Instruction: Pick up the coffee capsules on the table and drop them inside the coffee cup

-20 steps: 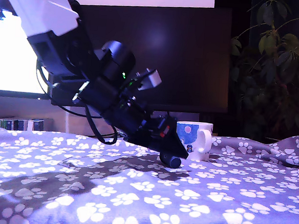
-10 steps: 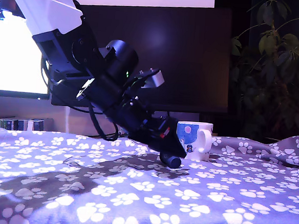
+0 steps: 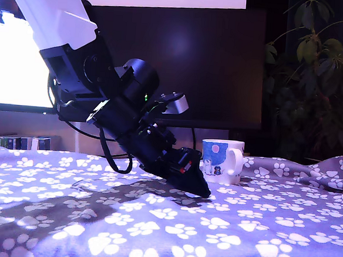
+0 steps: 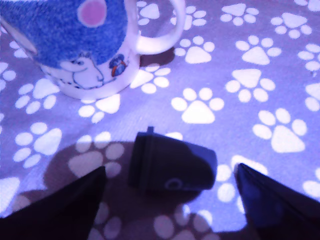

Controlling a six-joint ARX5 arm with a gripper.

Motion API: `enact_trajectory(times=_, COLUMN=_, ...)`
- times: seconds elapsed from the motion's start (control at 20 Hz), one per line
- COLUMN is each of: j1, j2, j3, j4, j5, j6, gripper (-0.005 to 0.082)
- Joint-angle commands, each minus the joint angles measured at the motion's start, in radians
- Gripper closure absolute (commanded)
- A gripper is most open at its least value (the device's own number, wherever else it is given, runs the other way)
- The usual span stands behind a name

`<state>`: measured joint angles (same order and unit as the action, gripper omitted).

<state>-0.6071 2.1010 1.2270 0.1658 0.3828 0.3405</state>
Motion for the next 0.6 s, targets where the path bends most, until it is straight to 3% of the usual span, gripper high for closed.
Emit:
enact_trajectory(times=0.0, j1=-0.005, j2=0.022, j3=0.0, j4=0.01, j5=-0.011, j6=0.015, gripper=0.008)
enact_trajectory(times=0.25, j1=-0.005, j2=0.022, j3=0.0, j4=0.043, j5=-0.024, j6=0.027, gripper=0.0449)
enact_trajectory(times=0.55, j1=-0.005, j2=0.022, j3=0.0, j4=0.048, j5=-0.017, j6=0.026, gripper=0.0581)
